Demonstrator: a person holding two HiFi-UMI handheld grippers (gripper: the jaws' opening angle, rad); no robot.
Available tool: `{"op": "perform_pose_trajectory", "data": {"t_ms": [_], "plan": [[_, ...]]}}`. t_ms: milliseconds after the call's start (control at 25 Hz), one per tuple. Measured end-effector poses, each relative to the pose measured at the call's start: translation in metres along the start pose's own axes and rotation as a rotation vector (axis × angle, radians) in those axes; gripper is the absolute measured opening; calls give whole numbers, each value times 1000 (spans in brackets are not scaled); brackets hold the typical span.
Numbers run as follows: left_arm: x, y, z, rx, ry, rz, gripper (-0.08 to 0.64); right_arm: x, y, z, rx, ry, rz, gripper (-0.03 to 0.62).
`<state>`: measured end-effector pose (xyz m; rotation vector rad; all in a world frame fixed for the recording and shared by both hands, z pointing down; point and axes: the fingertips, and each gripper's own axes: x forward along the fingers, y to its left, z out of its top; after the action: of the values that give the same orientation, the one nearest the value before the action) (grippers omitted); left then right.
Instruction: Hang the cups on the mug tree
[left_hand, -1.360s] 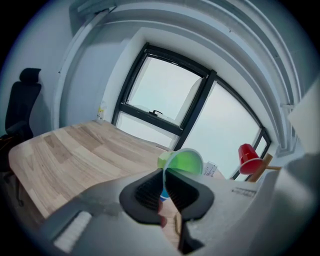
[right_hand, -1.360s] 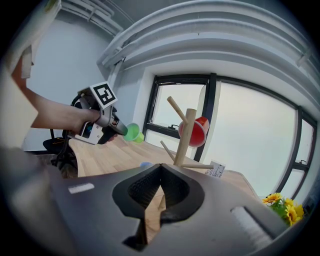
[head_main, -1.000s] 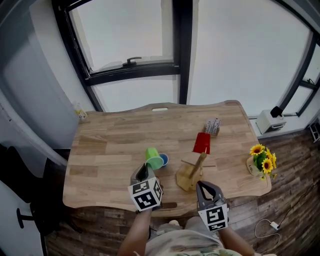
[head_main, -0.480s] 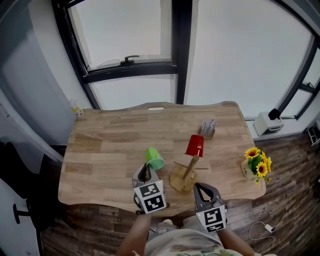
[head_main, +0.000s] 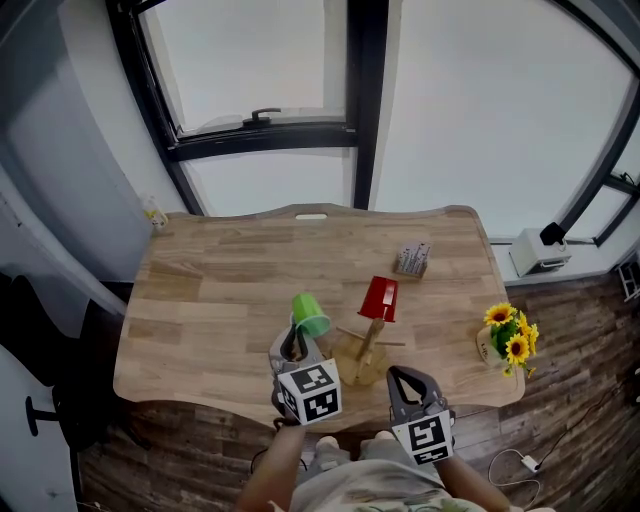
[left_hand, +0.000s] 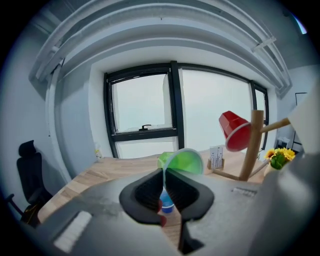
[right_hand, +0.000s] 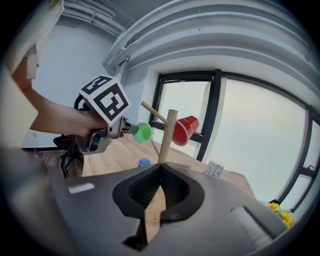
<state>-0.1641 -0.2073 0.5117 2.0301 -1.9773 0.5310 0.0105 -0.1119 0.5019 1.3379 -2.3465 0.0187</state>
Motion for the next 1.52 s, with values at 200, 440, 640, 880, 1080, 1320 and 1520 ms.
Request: {"op": "perform_pose_trajectory", "data": {"t_ms": [200,440,640,880,1080,1320,1520], "plan": [[1,-10,2,71,-11,25,17,-2,-8,-3,6,0,4,2],[-1,-21,0,204,-32,65,17,-4,-14,-6,11,2,10,2],[-4,-32,-4,260,-43,78,17,-7,-18,-10,22,1,12,2],[-7,-42,-6,318,-56,89,17,-12,-27,-17,46,4,6,2],[-12,-48,-8,365,-69,94,17,-13,-30,-18,65,0,5,2],[-16,-59,-12,415,-81,93,18,-14,-31,-17,83,-10,11,2],[-19,-68,-17,429,-73,71,20,-15,-32,-16,96,-15,14,2]]}}
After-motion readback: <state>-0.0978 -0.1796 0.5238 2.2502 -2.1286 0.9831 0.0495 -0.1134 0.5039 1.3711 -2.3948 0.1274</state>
